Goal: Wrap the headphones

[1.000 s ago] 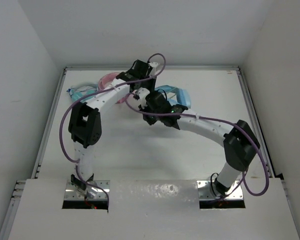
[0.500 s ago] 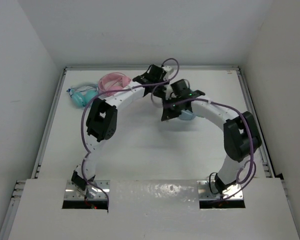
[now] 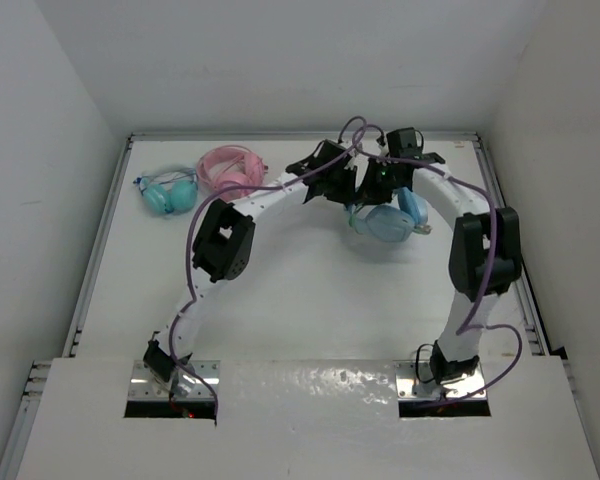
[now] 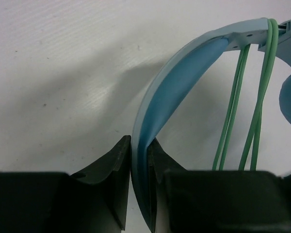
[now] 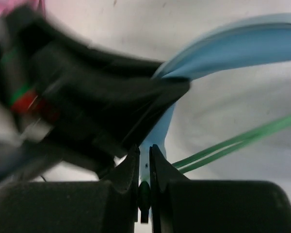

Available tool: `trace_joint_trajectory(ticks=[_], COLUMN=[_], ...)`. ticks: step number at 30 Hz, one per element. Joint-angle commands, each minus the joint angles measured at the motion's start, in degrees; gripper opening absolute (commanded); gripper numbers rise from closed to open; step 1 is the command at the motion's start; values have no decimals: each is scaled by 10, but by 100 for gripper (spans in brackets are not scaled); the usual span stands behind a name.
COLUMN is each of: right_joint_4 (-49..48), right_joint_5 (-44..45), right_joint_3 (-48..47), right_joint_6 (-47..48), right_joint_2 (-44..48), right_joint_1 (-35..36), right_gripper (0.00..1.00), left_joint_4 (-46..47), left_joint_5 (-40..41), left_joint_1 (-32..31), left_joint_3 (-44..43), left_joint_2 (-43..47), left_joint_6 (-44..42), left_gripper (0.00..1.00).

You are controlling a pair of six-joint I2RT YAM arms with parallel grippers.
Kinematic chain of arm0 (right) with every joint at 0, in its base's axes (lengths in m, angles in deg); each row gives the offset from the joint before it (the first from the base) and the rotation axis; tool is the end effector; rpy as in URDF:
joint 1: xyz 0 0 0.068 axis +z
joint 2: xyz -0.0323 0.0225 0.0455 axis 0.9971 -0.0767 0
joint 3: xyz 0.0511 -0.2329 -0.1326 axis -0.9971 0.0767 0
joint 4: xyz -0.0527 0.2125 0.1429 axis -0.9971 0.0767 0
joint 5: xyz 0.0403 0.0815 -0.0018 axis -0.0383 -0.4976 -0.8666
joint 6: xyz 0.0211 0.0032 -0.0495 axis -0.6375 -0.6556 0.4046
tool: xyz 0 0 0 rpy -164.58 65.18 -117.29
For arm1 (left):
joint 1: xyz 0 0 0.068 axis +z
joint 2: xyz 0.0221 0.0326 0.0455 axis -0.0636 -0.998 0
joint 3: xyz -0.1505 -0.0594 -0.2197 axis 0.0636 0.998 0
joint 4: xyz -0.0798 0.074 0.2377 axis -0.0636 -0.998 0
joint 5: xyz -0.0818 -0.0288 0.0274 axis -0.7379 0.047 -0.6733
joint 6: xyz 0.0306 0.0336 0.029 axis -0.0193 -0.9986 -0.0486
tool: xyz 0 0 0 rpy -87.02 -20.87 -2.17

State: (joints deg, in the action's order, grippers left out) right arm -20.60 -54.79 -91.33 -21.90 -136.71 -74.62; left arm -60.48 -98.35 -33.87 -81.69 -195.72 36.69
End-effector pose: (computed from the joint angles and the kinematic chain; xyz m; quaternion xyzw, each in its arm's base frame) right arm 0.3955 0.0886 0.2312 0.1347 0.9316 0.2585 0.2172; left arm 0.4336 -0.3424 0.1925 0.2179 0.8837 -0.2654 0.3182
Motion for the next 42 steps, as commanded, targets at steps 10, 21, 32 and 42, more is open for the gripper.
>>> trace_joint_trajectory(ticks=[10,21,32,42], right_joint_4=[-219,-347,-405,-441], right_joint_5=[49,85,153,115], right_joint_3=[-216,-442,-389,-292], right_joint_6=[-164,-198,-111,-9], right_joint_2=[-241,-418,-436,-327], right_joint_1=[-42,-15,14,27], right_gripper=[0,0,15,62], left_joint_4=[-67,-57,-81,-91], left_joint_5=[54,147,103,98], left_joint_1=[50,105,131,134], left_joint_3=[-52,-155,-96,-61], left_joint_2=[-47,-75,-70,-36], left_joint_6=[70,79,77,57], left_gripper=[0,0,0,17])
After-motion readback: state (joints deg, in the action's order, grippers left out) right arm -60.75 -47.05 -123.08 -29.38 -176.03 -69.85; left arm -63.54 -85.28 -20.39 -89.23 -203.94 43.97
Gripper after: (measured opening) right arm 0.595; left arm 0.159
